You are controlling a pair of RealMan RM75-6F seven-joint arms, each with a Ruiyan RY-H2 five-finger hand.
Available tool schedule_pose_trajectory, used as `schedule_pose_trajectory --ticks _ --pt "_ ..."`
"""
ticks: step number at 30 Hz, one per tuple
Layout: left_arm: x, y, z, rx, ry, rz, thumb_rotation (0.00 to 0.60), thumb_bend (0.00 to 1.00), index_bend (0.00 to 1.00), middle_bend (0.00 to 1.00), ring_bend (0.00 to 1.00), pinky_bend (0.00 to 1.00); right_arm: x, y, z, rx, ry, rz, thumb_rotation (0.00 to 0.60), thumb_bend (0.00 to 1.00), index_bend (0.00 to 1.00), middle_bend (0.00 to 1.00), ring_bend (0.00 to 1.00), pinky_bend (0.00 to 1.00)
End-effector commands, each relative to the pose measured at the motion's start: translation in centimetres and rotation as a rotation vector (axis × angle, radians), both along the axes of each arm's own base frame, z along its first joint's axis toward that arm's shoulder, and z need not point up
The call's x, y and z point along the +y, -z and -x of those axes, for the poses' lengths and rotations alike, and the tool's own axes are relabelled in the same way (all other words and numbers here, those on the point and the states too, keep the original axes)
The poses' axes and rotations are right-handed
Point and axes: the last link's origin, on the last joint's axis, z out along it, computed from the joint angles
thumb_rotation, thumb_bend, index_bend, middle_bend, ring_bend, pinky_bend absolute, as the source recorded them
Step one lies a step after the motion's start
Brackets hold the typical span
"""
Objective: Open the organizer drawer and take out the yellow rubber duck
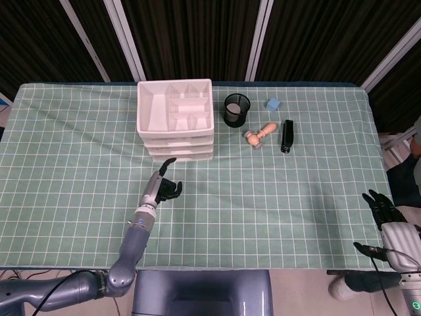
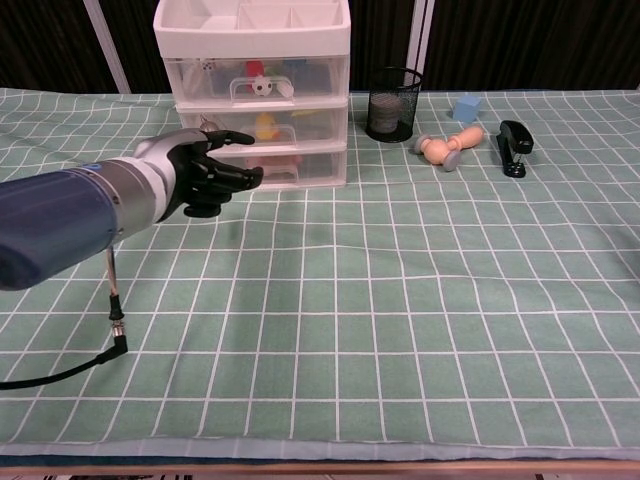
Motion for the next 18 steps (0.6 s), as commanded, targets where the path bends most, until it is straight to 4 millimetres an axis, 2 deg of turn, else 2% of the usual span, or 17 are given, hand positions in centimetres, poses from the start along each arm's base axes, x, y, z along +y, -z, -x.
schedule_pose_trajectory --ticks 1,8,18 --pt "0.9 1.0 -1.0 -0.028 -0.018 -0.004 0.600 0.50 0.11 0.99 0.99 1.00 0.0 0.0 0.0 -0.007 0.004 -0.001 0.600 0.01 0.00 0.00 0.00 0.22" --pt "2.2 2.7 -1.7 -0.038 -0.044 -0.007 0.600 0.50 0.11 0.99 0.99 1.00 -0.1 0.0 0.0 -0.022 0.011 -0.003 0.600 0.01 0.00 0.00 0.00 0.22" --pt "3.6 4.1 -2.4 -0.072 -0.070 -0.005 0.600 0.50 0.12 1.00 0.99 1.00 -0.1 0.0 0.0 -0.027 0.017 -0.004 0.600 0.01 0.00 0.00 0.00 0.22"
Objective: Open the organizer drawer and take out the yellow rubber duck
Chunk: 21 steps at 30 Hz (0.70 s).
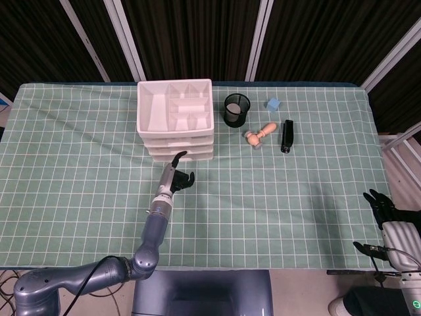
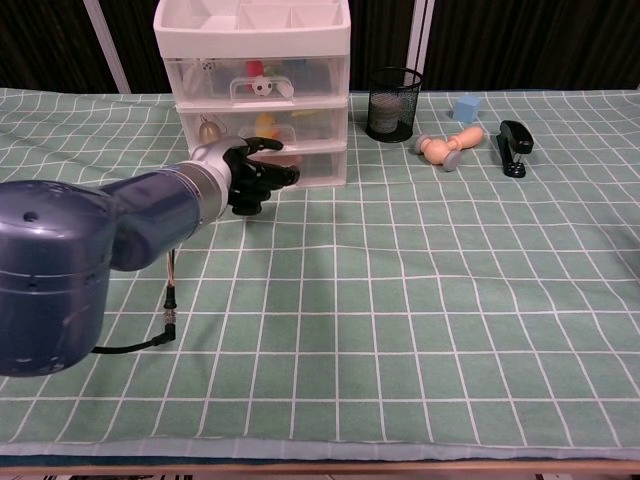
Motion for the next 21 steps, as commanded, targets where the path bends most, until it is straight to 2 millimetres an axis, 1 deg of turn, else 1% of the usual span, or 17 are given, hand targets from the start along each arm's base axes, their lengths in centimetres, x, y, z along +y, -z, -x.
schedule_pose_trajectory --ticks 1,9,21 --pt "0.28 0.45 -0.41 -0.020 -0.004 0.003 0.600 0.50 0.12 1.00 0.99 1.00 -0.02 0.02 0.01 -0.001 0.002 0.000 0.600 0.01 0.00 0.00 0.00 0.22" --pt "0.58 0.96 -1.00 -0.041 0.003 0.005 0.600 0.50 0.13 1.00 0.99 1.00 -0.10 0.01 0.07 -0.001 0.009 0.001 0.600 0.02 0.00 0.00 0.00 0.22" --pt "1.24 1.05 -1.11 -0.054 -0.004 -0.008 0.600 0.50 0.14 1.00 0.99 1.00 -0.08 0.01 0.04 -0.002 0.010 0.001 0.600 0.02 0.00 0.00 0.00 0.22"
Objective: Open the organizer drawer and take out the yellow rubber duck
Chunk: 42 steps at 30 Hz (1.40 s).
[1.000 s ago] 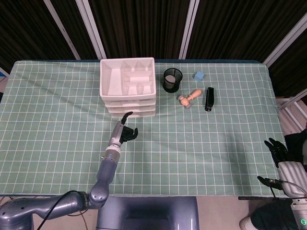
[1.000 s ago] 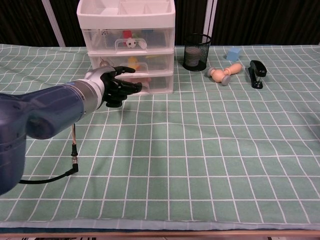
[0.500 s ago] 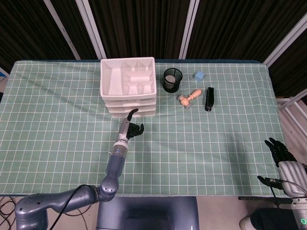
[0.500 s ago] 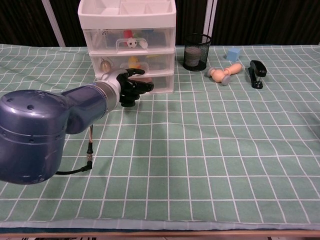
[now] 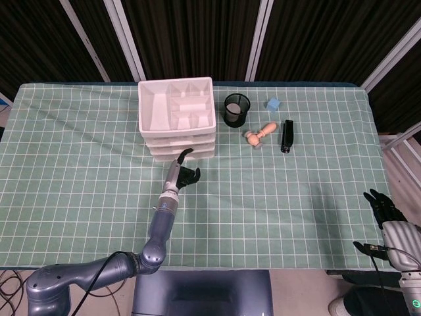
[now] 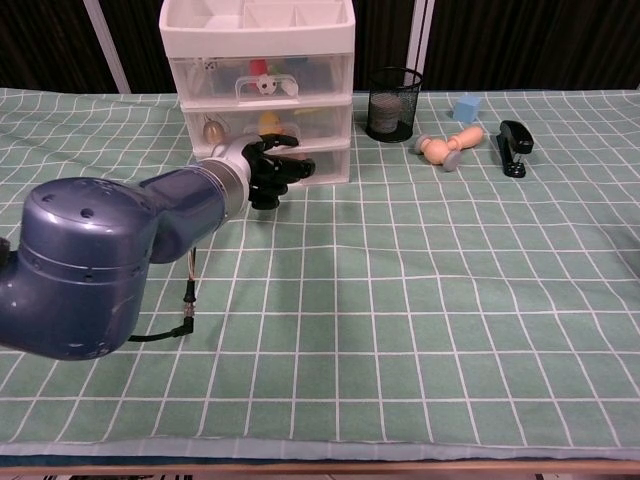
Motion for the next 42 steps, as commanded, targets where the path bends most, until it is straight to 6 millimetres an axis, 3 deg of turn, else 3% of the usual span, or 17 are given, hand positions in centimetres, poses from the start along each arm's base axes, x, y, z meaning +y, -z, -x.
schedule_pose_trajectory --ticks 1,15,42 --pt "0.2 0.1 0.0 0.002 -0.001 0.002 0.600 0.50 0.14 1.00 0.99 1.00 0.0 0.0 0.0 -0.001 0.001 0.000 0.600 0.02 0.00 0.00 0.00 0.22" --pt "0.3 0.2 0.2 0.005 0.001 0.013 0.600 0.50 0.29 1.00 1.00 1.00 0.0 0.0 0.0 -0.007 0.008 -0.001 0.600 0.03 0.00 0.00 0.00 0.22" --pt "-1.2 -0.9 0.6 0.004 0.028 0.048 0.600 0.50 0.31 1.00 1.00 1.00 0.2 -0.2 0.0 -0.008 0.011 0.003 0.600 0.03 0.00 0.00 0.00 0.22"
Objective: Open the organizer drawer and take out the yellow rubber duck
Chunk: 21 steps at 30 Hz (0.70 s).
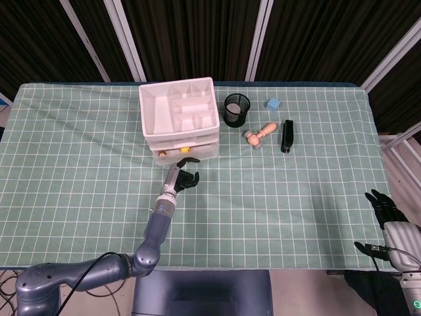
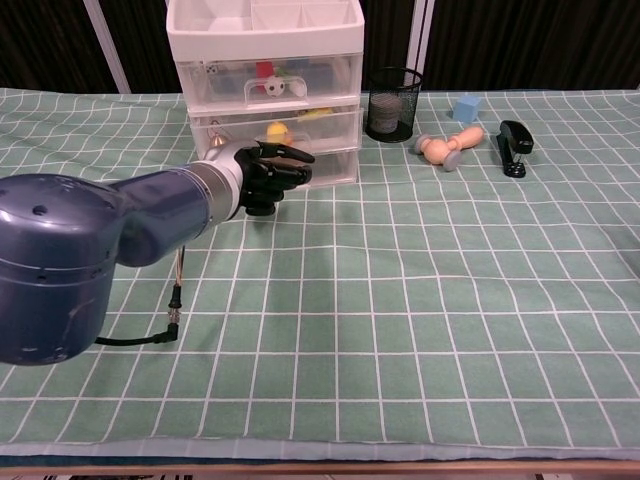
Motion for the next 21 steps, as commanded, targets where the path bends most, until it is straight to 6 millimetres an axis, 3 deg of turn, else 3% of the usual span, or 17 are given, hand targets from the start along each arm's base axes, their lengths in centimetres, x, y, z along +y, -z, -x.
schedule_pose_trajectory --ticks 1,10,21 --pt "-0.2 -0.2 0.1 0.001 0.002 0.003 0.600 0.50 0.31 1.00 1.00 1.00 0.0 0.0 0.0 0.000 0.000 0.001 0.600 0.03 0.00 0.00 0.00 0.22" --pt "-1.9 -1.3 0.6 0.044 0.046 0.007 0.600 0.50 0.31 1.00 1.00 1.00 0.0 0.0 0.0 -0.003 0.001 0.000 0.600 0.03 0.00 0.00 0.00 0.22" --pt "-1.3 -3.6 -0.1 0.351 0.306 -0.140 0.600 0.50 0.28 1.00 1.00 1.00 0.0 -0.1 0.0 -0.013 0.007 0.002 0.600 0.03 0.00 0.00 0.00 0.22"
